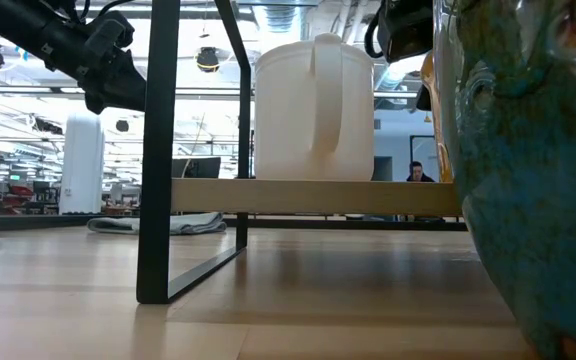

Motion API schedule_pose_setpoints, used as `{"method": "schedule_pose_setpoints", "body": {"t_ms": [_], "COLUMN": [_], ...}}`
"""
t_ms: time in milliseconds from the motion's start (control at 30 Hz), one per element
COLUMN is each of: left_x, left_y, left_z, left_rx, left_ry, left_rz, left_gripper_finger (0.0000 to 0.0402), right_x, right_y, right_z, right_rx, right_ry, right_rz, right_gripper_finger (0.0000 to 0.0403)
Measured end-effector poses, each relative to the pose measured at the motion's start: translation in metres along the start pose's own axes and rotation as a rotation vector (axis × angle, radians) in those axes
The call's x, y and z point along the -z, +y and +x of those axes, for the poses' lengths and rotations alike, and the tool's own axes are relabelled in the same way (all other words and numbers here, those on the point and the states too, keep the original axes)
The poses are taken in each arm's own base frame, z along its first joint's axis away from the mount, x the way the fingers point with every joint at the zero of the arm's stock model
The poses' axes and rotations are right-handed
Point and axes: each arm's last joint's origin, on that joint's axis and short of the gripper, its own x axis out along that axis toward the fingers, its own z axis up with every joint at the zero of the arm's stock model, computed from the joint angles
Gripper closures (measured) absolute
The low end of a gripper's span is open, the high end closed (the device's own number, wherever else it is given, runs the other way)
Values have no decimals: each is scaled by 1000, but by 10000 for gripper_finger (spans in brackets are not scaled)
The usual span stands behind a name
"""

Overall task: Stack small to large cups/mugs on shelf
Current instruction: Put the yellow mug on the shelf

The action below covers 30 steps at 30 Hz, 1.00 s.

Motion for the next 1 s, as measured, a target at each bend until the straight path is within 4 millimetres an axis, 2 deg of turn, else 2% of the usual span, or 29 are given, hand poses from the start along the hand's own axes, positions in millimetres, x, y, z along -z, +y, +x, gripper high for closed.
{"method": "schedule_pose_setpoints", "body": {"t_ms": [267, 700, 1000], "left_x": [0, 0, 0], "left_y": [0, 0, 0], "left_z": [0, 0, 0], "left_rx": [0, 0, 0], "left_ry": [0, -1, -1], "left_rz": [0, 0, 0], "left_gripper_finger": [281, 281, 281], "right_x": [0, 2, 5], "right_y": [0, 1, 1], "right_z": [0, -8, -13], "right_rx": [1, 14, 9], "right_ry": [-2, -35, -47], "right_rz": [6, 8, 6], "right_gripper_finger": [351, 290, 278]}}
